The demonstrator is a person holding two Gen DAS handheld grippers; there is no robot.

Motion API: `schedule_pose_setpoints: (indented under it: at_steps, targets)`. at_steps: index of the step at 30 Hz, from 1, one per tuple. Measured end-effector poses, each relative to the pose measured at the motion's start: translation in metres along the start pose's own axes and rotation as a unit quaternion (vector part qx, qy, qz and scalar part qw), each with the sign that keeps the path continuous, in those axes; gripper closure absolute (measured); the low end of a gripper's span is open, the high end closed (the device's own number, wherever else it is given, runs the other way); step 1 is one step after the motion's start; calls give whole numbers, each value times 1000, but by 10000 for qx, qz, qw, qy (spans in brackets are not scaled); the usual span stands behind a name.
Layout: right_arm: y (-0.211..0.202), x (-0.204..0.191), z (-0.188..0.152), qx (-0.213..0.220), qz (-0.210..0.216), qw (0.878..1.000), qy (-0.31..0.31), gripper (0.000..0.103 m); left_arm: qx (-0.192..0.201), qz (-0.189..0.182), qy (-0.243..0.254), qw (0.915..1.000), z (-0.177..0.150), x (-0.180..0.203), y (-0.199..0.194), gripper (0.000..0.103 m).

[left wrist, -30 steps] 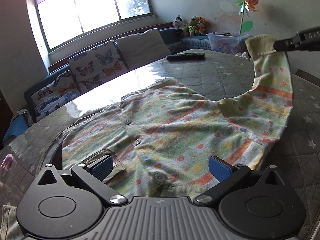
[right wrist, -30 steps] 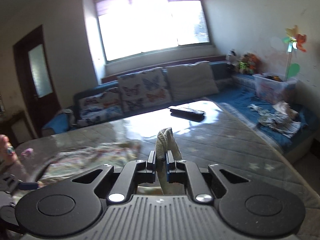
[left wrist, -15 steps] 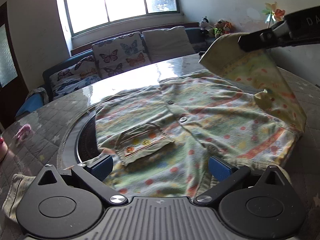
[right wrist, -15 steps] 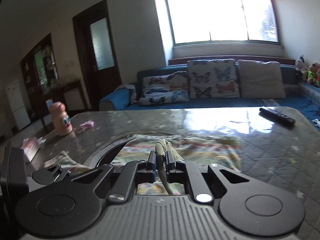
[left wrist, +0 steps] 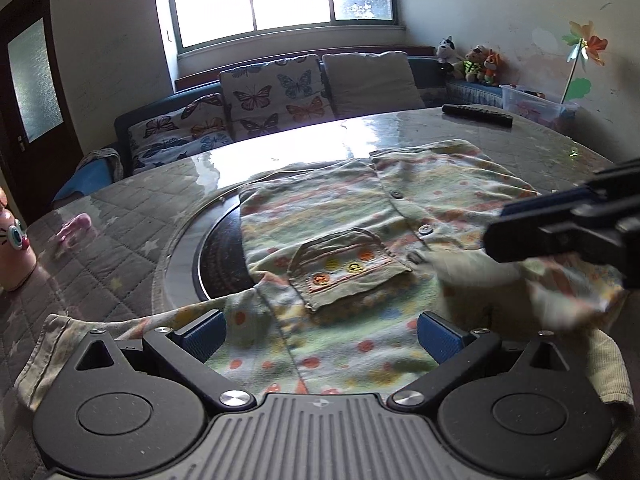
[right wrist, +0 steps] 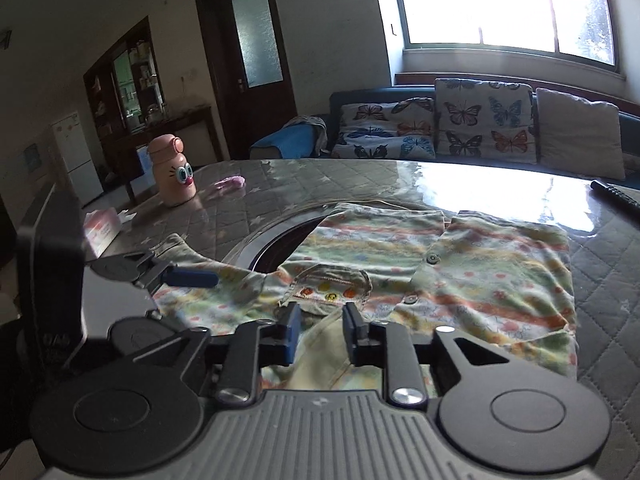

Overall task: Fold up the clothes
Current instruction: 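Lift the sleeve with the right gripper, fold it across the shirt, release, then grasp the other corduroy cuff with the left gripper, fold it across, release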

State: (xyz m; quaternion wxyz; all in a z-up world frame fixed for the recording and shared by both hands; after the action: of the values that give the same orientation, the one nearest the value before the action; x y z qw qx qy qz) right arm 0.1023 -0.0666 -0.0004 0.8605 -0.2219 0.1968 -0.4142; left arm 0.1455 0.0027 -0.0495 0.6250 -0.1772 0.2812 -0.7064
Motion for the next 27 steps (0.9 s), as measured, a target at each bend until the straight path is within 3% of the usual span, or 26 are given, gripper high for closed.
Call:
schedule_pose_setpoints:
  at_steps: [2, 12, 17, 19, 27]
  targets:
    - [-7, 7, -5, -24, -30, 10000, 10, 66, 2, 30, -33, 10000, 0, -4, -1, 0]
    - [-42, 97, -58, -304, -1026, 9916, 726, 59, 21, -76, -187, 9998, 9, -1, -4, 0]
    - [-58, 122, -72, -223, -1309, 9864, 973, 44, -95, -559, -184, 9982, 7, 26, -1, 0]
    - [-61, 127, -74, -219, -1382, 9853, 983, 33, -173, -664, -94, 9976, 3, 35, 1, 2]
    - [-55, 130, -83, -260, -1365, 9850, 1026, 30, -268, -1060, -30, 9940, -3, 53, 0, 44]
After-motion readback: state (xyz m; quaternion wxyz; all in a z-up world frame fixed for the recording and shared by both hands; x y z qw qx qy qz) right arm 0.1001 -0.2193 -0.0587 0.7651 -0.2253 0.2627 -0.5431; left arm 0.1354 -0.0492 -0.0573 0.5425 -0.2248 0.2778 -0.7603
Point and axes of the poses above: each gripper's, at about its wrist camera, not at the fingertips, and y roughly the way its jaws point, x to its right, z to its top, the point moved 10 cm from there along y, roughly the way its jaws point, and after that the axes turned 1 degree about -y, right-handed, at the moved point
